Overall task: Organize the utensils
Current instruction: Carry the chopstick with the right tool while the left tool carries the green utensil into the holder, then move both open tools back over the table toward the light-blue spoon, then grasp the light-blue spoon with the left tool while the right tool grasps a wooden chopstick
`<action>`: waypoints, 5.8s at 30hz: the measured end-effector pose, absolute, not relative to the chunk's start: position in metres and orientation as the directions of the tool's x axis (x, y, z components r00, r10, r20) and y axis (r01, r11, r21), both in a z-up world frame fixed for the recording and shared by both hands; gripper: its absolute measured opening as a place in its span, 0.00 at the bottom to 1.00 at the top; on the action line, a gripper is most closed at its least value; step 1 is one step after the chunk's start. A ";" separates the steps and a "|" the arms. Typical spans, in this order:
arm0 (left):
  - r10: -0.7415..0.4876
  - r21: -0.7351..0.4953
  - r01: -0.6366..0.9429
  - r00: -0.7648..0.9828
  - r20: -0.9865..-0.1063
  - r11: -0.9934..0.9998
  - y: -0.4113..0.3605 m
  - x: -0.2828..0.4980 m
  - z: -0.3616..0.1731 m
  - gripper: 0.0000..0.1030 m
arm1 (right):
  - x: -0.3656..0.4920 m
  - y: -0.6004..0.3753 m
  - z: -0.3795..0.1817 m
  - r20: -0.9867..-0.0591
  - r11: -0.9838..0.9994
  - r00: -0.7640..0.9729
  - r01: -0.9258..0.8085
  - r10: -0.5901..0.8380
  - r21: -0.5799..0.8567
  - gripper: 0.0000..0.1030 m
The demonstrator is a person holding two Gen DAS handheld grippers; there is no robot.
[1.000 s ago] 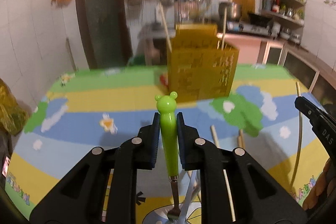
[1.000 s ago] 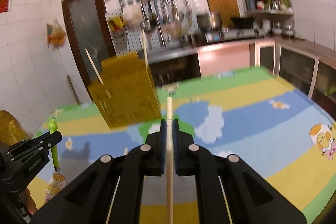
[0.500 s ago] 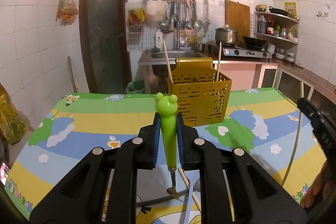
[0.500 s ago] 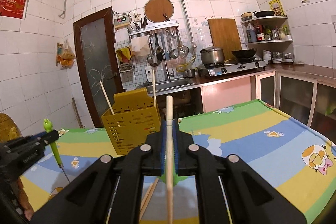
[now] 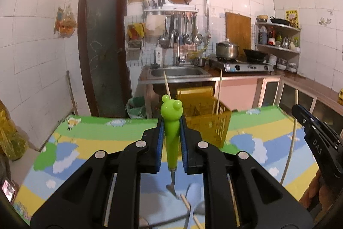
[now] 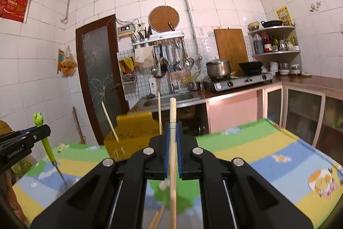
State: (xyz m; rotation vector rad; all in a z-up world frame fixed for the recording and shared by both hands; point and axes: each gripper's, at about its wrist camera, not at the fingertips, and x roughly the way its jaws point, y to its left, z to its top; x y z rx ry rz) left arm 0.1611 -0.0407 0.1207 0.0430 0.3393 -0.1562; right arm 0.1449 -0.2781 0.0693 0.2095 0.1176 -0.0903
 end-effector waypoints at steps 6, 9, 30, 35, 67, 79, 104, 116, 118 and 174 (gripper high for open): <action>-0.164 0.001 0.170 0.952 -0.259 0.985 -0.049 0.194 0.164 0.13 | 0.193 -0.281 0.126 -0.015 0.973 0.998 0.057 -0.055 0.225 0.06; -0.172 0.001 0.177 0.960 -0.219 0.984 -0.060 0.221 0.185 0.13 | 0.225 -0.279 0.151 0.034 0.975 0.999 0.025 -0.034 0.222 0.06; -0.158 -0.060 0.146 0.929 -0.335 0.987 -0.086 0.377 0.105 0.13 | 0.371 -0.272 0.093 -0.054 0.981 0.998 -0.023 0.033 0.190 0.06; -0.154 -0.071 0.137 0.912 -0.381 0.988 -0.072 0.369 0.092 0.14 | 0.367 -0.270 0.080 -0.176 0.990 0.984 0.007 0.018 0.142 0.07; -0.010 0.056 0.066 0.733 -0.680 0.996 -0.010 0.219 -0.015 0.95 | 0.205 -0.240 -0.051 -0.722 0.987 0.689 0.151 -0.064 0.057 0.70; 0.046 0.120 0.058 0.694 -0.718 0.991 -0.019 0.229 -0.043 0.95 | 0.204 -0.237 -0.065 -0.766 0.981 0.640 0.178 -0.055 0.078 0.59; -0.051 0.030 0.114 0.645 -0.763 0.993 -0.038 0.231 -0.044 0.95 | 0.212 -0.267 -0.065 -0.774 0.986 0.634 0.135 -0.011 0.097 0.06; -0.072 0.072 0.214 0.597 -0.799 0.974 -0.083 0.242 -0.053 0.91 | 0.216 -0.285 -0.066 -0.759 0.985 0.651 0.141 -0.013 0.103 0.06; -0.080 0.065 0.226 0.578 -0.812 0.972 -0.088 0.245 -0.056 0.80 | 0.217 -0.287 -0.066 -0.760 0.983 0.650 0.149 -0.018 0.105 0.07; -0.110 0.053 0.199 0.722 -0.684 0.979 -0.078 0.222 -0.015 0.30 | 0.200 -0.296 -0.043 -0.684 0.959 0.726 0.236 -0.066 0.157 0.06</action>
